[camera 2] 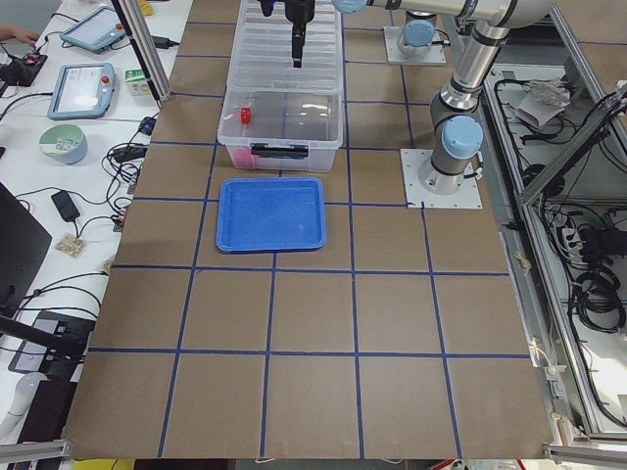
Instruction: Place red block in blue tray from box
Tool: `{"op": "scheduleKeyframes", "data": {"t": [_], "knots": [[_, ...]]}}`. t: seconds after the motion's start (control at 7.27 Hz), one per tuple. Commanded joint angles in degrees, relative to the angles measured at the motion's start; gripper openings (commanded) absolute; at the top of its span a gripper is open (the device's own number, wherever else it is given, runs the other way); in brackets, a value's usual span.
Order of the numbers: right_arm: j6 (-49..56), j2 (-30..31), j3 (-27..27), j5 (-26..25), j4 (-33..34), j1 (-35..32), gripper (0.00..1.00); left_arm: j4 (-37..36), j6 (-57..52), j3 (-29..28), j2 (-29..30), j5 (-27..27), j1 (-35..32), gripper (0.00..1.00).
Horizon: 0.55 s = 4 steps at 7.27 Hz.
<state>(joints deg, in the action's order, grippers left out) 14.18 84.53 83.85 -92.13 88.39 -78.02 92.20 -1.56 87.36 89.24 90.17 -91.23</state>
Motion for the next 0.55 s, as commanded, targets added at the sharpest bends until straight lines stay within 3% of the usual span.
{"op": "scheduleKeyframes", "data": {"t": [0.0, 0.14, 0.28, 0.41], "knots": [[-11.0, 1.8, -3.9, 5.9, -5.3, -9.3, 1.00, -3.2, 5.8, 2.9, 2.7, -0.9, 0.4, 1.00], [-21.5, 1.8, -3.5, 5.0, -4.6, -15.3, 1.00, -10.7, 12.5, 6.0, 5.1, -1.5, 0.4, 1.00], [-27.0, 1.7, -2.9, 4.0, -2.6, -18.4, 1.00, -13.7, 14.5, 9.5, 5.7, -1.6, 1.0, 1.00], [-27.2, 1.8, -1.5, 2.7, -2.4, -18.5, 1.00, -16.6, 22.3, 12.3, 6.9, -1.6, 1.0, 1.00]]}}
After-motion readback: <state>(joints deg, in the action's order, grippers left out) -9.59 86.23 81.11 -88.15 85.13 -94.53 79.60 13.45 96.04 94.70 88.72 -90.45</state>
